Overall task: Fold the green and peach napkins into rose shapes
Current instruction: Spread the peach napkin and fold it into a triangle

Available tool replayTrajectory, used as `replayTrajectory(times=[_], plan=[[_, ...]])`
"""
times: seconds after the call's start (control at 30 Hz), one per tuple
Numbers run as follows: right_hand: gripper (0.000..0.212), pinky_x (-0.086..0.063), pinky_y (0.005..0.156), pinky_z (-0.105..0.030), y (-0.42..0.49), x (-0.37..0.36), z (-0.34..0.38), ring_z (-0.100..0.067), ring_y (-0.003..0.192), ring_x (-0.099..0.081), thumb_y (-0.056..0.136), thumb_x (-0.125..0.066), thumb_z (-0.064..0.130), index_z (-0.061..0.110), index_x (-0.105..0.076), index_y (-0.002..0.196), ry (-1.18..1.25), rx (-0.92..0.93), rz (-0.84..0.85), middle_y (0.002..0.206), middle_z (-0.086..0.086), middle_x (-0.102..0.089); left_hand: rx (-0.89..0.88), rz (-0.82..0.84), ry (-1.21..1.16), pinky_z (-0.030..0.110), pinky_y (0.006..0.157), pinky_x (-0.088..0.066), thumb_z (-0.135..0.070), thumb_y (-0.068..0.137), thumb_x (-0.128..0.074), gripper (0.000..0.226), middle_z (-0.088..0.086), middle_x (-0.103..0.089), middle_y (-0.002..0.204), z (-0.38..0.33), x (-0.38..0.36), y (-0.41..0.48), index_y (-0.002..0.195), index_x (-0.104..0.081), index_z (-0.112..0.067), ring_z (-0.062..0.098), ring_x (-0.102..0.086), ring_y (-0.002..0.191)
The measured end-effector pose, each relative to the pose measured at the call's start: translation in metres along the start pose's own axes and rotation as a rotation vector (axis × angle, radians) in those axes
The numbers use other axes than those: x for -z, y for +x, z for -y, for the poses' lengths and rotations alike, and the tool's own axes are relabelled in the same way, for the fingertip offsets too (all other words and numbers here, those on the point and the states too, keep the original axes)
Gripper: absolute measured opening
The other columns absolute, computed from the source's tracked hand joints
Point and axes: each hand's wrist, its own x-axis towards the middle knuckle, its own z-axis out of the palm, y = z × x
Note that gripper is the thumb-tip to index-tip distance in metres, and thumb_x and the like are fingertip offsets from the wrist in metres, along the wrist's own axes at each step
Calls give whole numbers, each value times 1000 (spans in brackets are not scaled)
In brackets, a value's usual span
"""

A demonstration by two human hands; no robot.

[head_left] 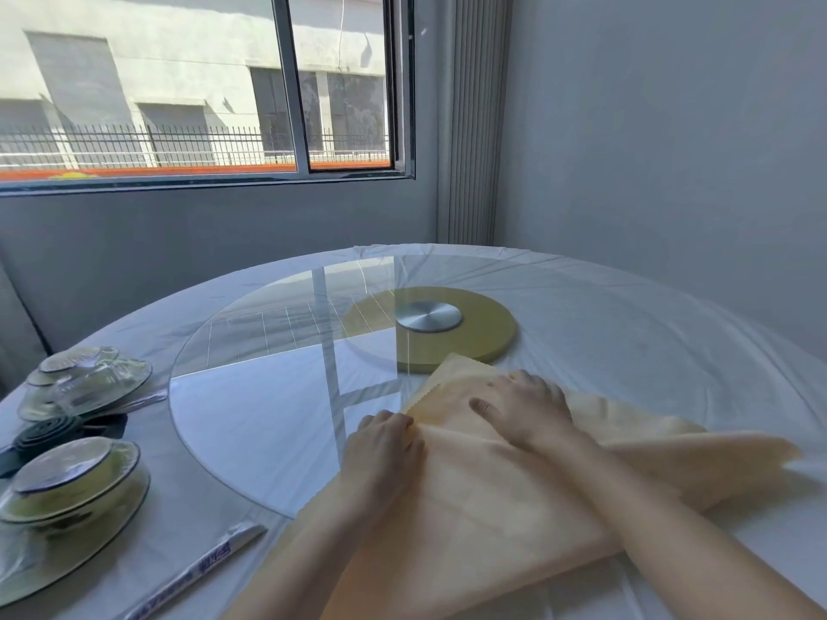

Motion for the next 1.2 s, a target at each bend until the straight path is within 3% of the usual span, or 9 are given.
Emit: replayTrajectory(times=[0.17,0.33,0.63,1.03,1.2], plan=[[71,-4,113,-49,-7,-2,1,-17,143,-14,84,-21,74,37,-24,144,1,53,250,156,2,-18,-56,49,105,33,96,-31,-45,94,-37,36,-8,-46,131,1,-4,-1,116,-56,-23,18,-38,122],[72,0,114,-48,10,-4,0,-16,145,2,87,-25,70,36,-10,148,19,90,316,158,1,0,-81,102,199,35,100,-30,-53,93,-34,42,-5,-40,138,1,-1,0,118,-50,-24,20,-34,126],[71,-1,116,-45,23,-19,-2,-17,145,3,86,-21,71,39,-6,148,57,58,272,158,2,3,-131,132,239,37,103,-26,-58,91,-31,48,-11,-31,146,4,0,3,128,-41,-30,19,-29,130],[70,-1,116,-43,29,-27,1,-14,145,3,87,-17,70,38,-6,148,33,68,210,158,3,3,-137,154,343,39,98,-29,-56,94,-26,47,-6,-37,142,3,1,12,126,-42,-25,22,-31,127],[69,0,117,-36,20,-24,-2,-11,145,3,93,-15,61,24,-7,150,188,129,81,158,4,-1,-131,179,373,40,98,-28,-56,94,-24,48,-5,-37,142,1,1,13,127,-40,-25,23,-30,128]])
